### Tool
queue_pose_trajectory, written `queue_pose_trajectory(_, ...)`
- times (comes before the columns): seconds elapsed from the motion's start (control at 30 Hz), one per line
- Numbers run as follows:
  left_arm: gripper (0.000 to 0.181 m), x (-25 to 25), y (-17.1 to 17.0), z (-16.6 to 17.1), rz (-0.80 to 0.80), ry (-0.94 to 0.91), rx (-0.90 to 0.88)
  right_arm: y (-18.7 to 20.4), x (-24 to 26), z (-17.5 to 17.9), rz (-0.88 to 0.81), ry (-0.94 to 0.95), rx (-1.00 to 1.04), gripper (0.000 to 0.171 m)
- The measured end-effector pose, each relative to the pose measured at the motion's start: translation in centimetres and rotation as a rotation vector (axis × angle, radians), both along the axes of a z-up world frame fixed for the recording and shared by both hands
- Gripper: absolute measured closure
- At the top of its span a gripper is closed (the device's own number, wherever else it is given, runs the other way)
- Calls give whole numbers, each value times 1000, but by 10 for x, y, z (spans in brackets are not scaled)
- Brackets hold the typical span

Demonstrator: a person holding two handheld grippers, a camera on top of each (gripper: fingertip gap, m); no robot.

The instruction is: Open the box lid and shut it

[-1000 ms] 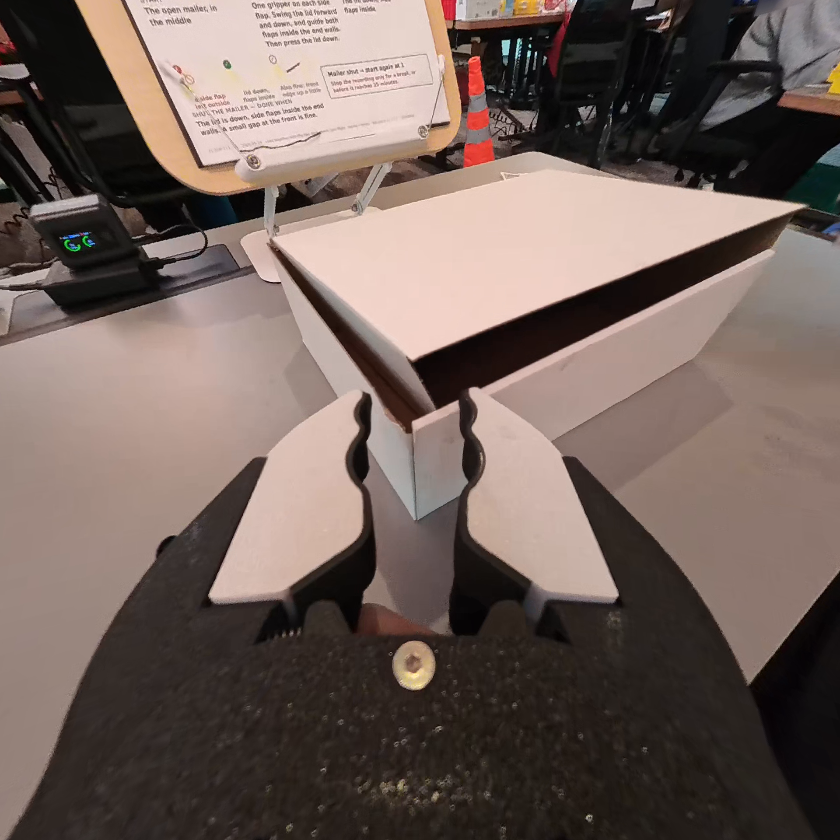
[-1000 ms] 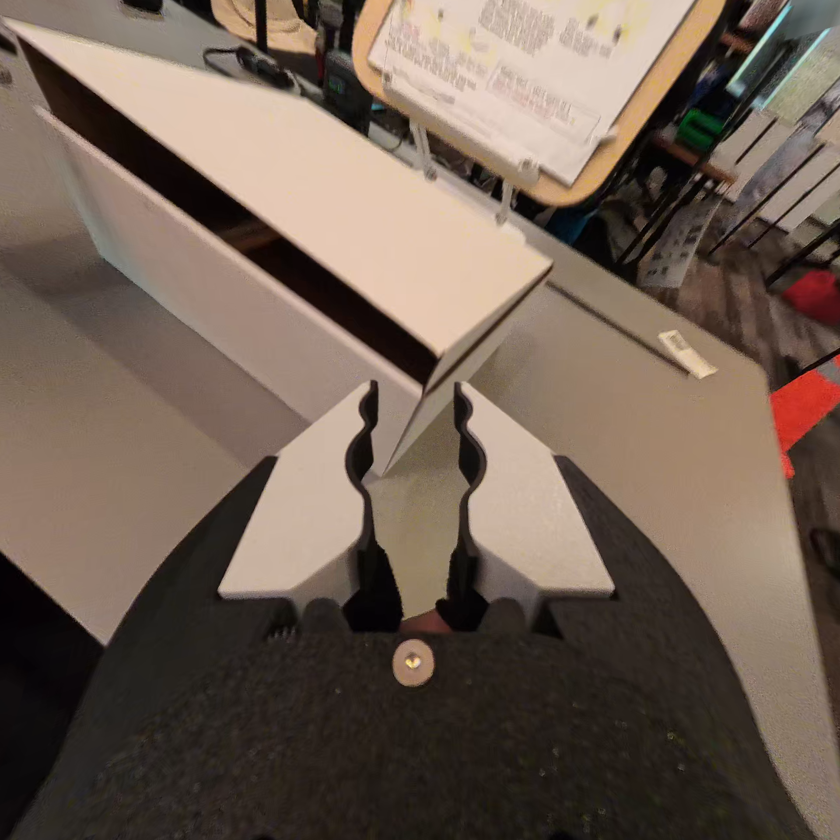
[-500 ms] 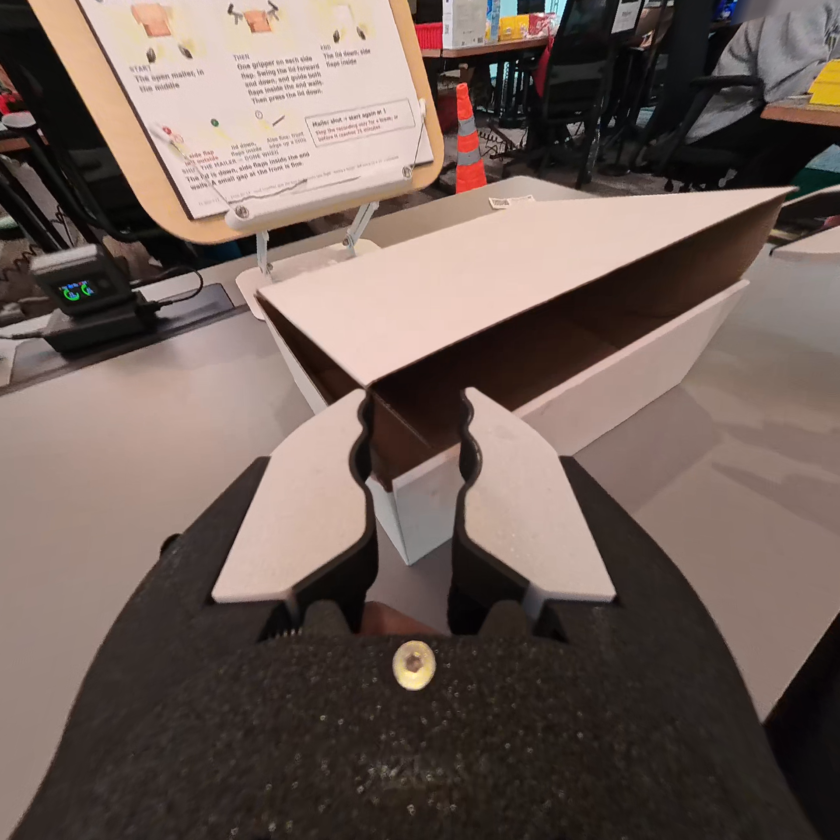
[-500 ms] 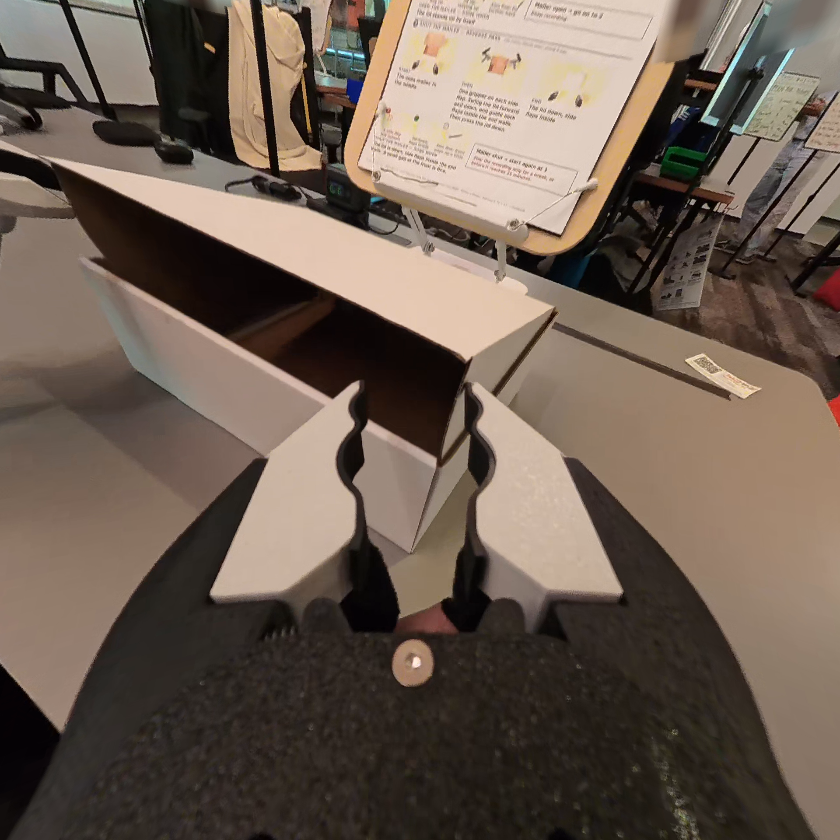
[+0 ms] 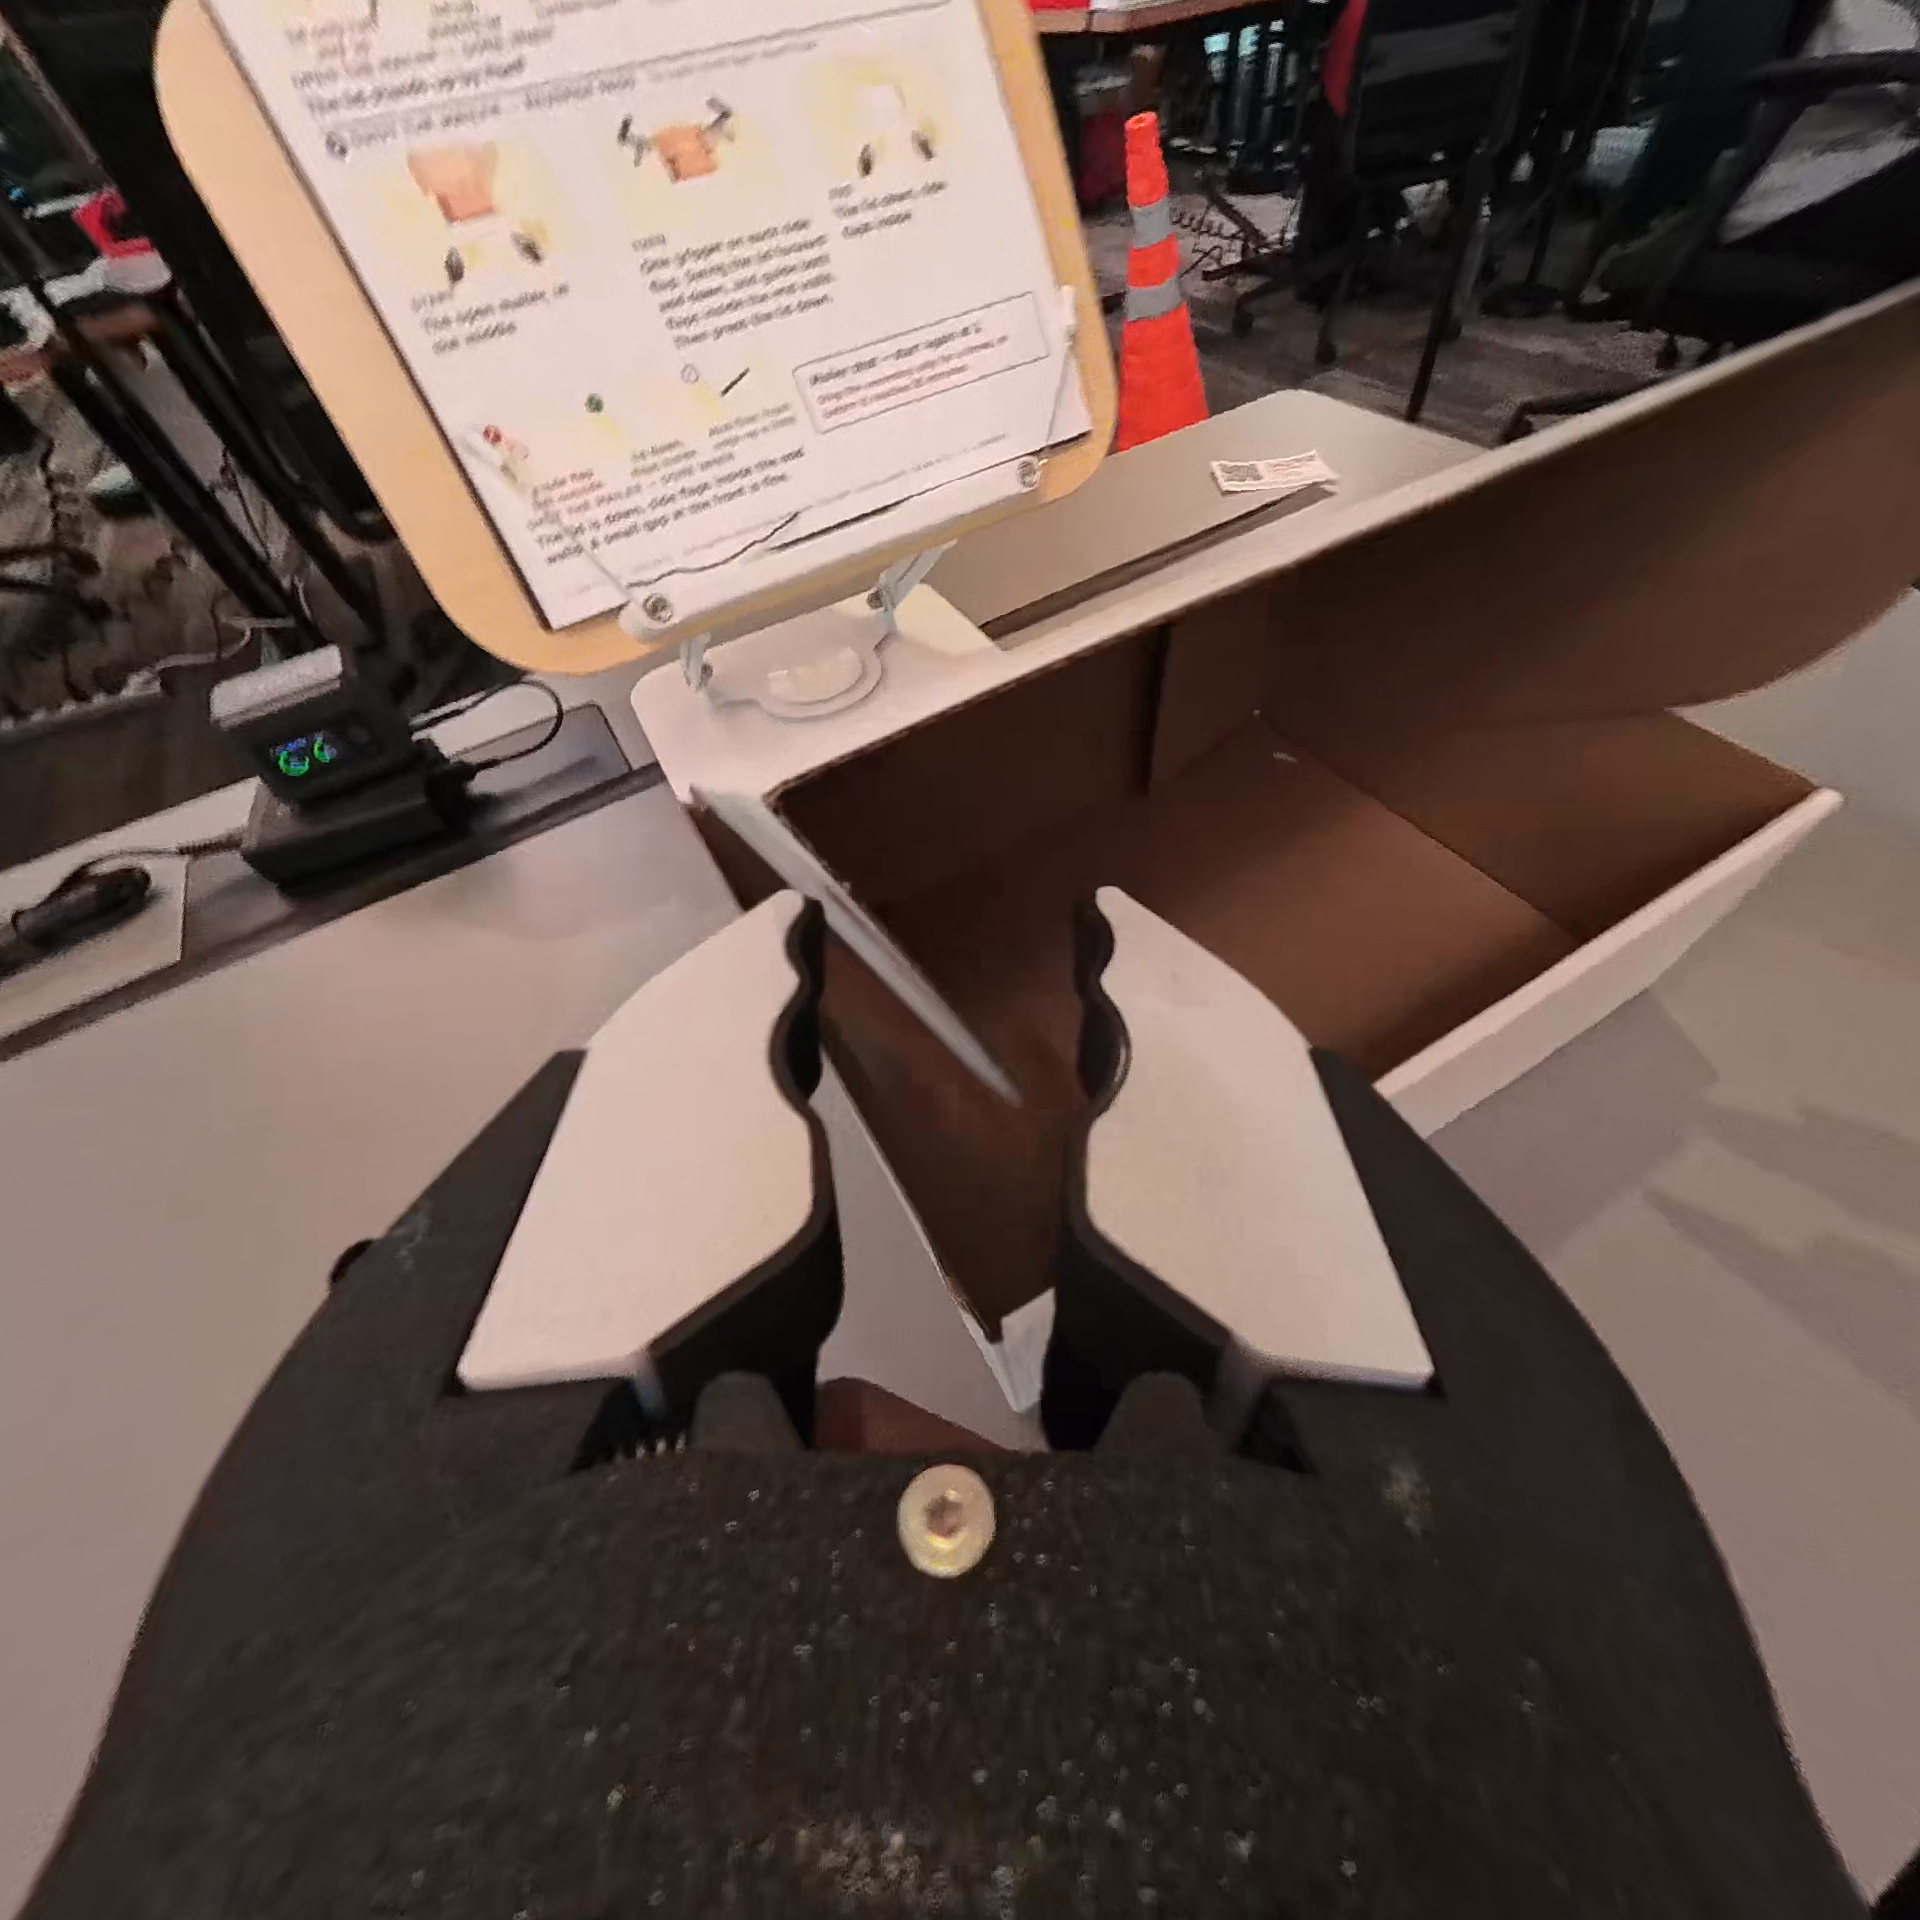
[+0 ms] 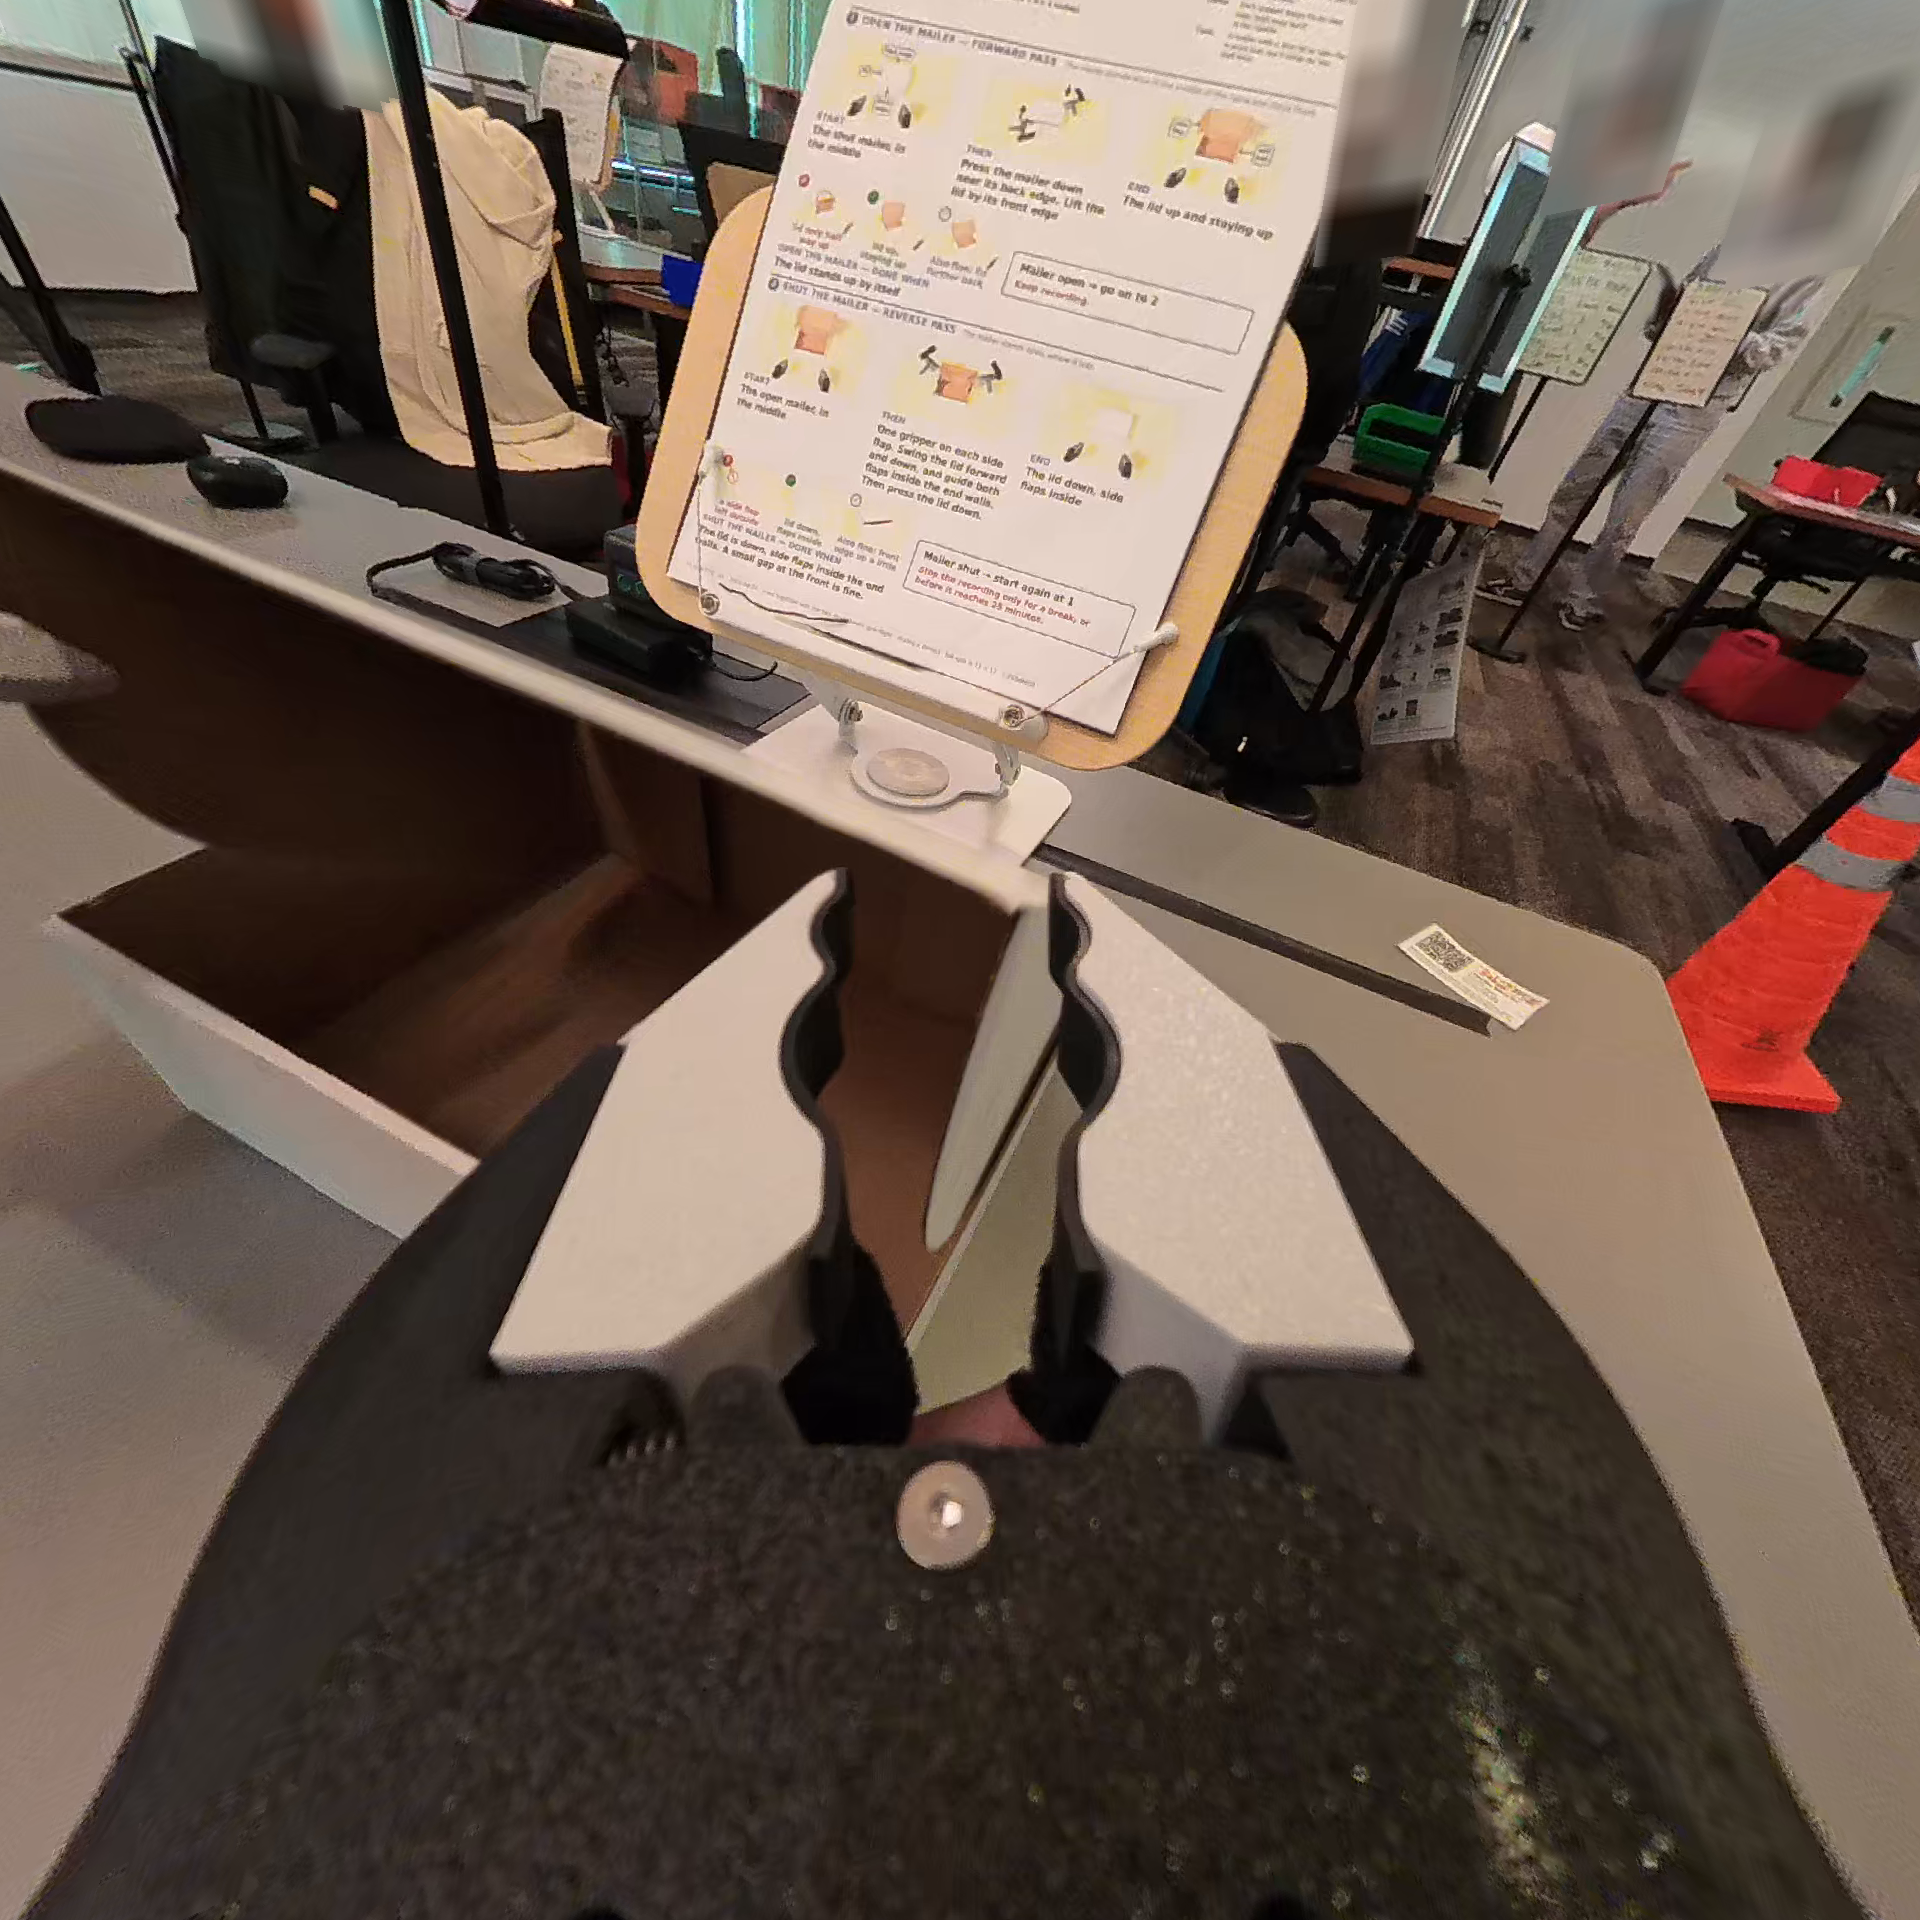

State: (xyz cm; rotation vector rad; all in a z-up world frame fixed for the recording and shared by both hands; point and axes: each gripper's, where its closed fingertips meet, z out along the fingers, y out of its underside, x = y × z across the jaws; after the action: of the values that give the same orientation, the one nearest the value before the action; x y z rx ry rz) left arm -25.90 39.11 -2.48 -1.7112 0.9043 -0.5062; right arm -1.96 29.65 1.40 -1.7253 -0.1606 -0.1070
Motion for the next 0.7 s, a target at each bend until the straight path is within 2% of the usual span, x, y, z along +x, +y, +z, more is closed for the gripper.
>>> queue_pose_trajectory(0.13,132,-5,8,-36,75,18,-35,4,-1,-4,-14,4,8,139)
queue_pose_trajectory(0.2,140,-8,16,-50,119,47,-39,4,-3,-7,-6,3,6,141)
queue_pose_trajectory(0.33,175,-16,29,-54,192,60,-10,1,-3,-14,-10,-2,-2,141)
queue_pose_trajectory(0.47,177,-19,30,-47,216,49,-4,-21,2,-22,-51,-4,43,137)
queue_pose_trajectory(0.57,177,-17,27,-47,208,62,6,-40,0,-57,-114,14,32,137)
queue_pose_trajectory(0.7,176,-14,23,-54,208,91,29,-31,10,-93,-203,-16,-17,140)
